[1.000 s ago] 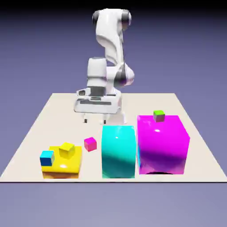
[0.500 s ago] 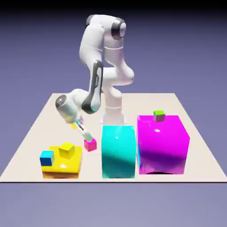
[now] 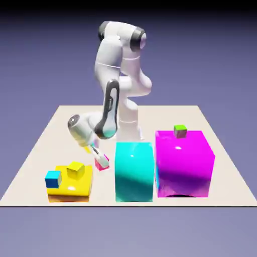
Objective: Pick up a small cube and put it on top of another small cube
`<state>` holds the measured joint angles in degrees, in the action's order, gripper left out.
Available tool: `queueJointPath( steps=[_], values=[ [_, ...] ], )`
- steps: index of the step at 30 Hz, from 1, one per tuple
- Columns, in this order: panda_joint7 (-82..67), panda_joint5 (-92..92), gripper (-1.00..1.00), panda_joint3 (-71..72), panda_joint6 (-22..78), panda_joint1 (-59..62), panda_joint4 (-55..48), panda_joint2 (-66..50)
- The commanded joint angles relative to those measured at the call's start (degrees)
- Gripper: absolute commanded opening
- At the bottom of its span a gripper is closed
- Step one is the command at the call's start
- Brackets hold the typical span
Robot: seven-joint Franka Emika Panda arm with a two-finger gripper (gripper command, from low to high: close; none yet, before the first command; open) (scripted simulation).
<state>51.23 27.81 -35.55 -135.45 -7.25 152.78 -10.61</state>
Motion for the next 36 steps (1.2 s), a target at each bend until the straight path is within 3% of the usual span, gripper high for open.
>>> queueJointPath(
  steps=[1,5,26,31,32,36],
  values=[
    [1.87,-2.67,-1.0,-1.51,1.23,-0.64,-0.03,1.88],
    [3.09,-7.86,-1.0,-4.12,3.78,-0.06,-1.46,3.85],
    [45.95,6.87,-1.0,11.25,21.21,26.35,-44.4,-10.3],
    [44.53,12.79,-1.0,14.33,14.0,25.21,-41.49,-15.0],
    [44.53,12.79,1.0,14.33,14.0,25.21,-41.49,-15.0],
    [47.8,8.24,1.0,11.82,21.01,25.72,-44.19,-9.95]
  ],
)
